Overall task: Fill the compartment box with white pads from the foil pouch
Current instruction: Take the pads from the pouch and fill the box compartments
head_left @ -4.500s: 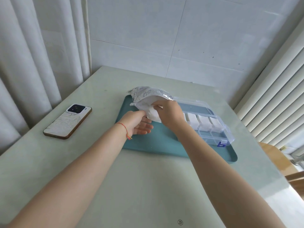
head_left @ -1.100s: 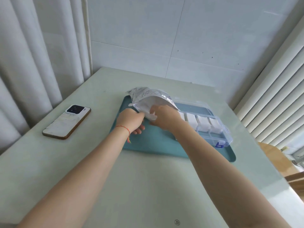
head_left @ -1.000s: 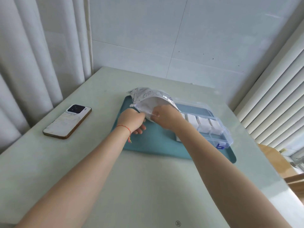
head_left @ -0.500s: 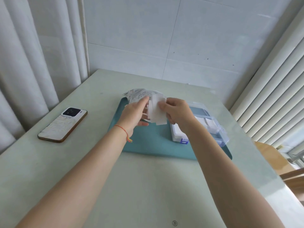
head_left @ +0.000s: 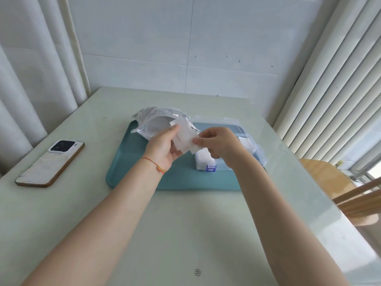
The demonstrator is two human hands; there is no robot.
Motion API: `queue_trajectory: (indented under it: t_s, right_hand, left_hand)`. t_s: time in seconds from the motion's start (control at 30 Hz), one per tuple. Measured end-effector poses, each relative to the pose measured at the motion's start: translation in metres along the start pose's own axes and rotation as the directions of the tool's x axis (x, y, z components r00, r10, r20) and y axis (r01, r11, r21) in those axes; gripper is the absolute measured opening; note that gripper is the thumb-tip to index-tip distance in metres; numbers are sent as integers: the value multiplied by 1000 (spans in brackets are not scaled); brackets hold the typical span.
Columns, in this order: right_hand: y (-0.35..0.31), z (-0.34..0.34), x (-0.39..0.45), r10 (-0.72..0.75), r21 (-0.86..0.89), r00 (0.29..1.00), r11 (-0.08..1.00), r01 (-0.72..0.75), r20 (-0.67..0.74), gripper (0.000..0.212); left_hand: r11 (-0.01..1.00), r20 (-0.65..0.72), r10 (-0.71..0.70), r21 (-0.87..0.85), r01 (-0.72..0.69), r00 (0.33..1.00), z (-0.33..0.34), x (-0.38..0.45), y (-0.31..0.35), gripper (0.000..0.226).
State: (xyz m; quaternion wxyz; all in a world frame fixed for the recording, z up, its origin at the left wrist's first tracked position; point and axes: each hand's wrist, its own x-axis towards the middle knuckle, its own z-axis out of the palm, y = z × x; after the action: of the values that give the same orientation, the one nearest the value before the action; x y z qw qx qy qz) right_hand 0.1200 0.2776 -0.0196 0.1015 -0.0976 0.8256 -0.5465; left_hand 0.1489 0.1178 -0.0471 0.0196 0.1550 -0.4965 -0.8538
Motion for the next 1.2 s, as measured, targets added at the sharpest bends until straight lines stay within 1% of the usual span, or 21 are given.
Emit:
queue_trajectory:
  t_s: [0.1,0.17,0.23,0.27,0.3,0.37,0.43,0.53,0.57,0.63,0.7,0.73,0.87,0.93,1.0,1.07,1.2]
  right_hand:
    - [9,-7,0,-13,31,997,999,16,-82,16]
    - [13,-14,1,-32,152,991,987,53,-133,21]
    - [14,-20,0,-51,327,992,941,86,-113,27]
    - [14,-19,-1,-60,372,994,924,91,-94,29]
    - [14,-19,-2,-62,366,994,926,92,-92,31]
    - [14,-15,-3,-51,257,990,963,84,-132,33]
    - [17,-12,-2,-54,157,978,984,87,-199,30]
    - [20,-14,0,-32,140,954,987,77,-297,23]
    - [21,-16,0,-14,150,952,987,62,-304,24]
    - [23,-20,0,13,159,966,987,29,-258,27]
    - [24,-23,0,24,171,976,985,14,-218,18]
    - [26,-23,0,24,185,976,983,17,-216,14]
    - [31,-25,2,-20,248,968,965,84,-251,8]
    - [32,-25,4,-16,316,963,943,105,-271,8]
    - [33,-25,6,-10,384,957,915,126,-289,10]
    - [34,-25,8,-5,405,945,903,145,-326,15]
    - [37,-28,9,21,410,894,893,184,-448,1]
  left_hand:
    - [998,-63,43,50,-40,997,0,4,-4,16]
    - [993,-74,54,107,-46,996,0,7,-7,18]
    - [984,-36,53,173,-46,998,4,7,-9,17]
    - [979,-1,55,197,-54,998,7,5,-8,16]
    - [977,47,54,204,-63,997,12,4,-7,17]
    - [975,139,46,211,-75,989,24,0,-5,21]
    - [976,207,2,214,-47,978,34,-1,-4,29]
    - [973,264,-57,232,-6,963,41,-2,-3,35]
    - [970,302,-58,243,-18,952,42,0,-3,33]
    - [949,406,-42,303,-92,913,39,0,-4,30]
    - [919,488,-52,365,-149,871,36,0,-6,39]
    - [909,500,-68,387,-153,864,34,0,-6,41]
    - [886,464,-95,442,-137,881,26,2,-4,36]
    - [869,456,-110,476,-138,883,22,5,-3,36]
    - [840,439,-108,521,-154,892,21,7,-2,31]
    - [809,416,-102,563,-168,904,22,9,-2,24]
    - [763,391,-92,619,-188,916,21,11,-2,18]
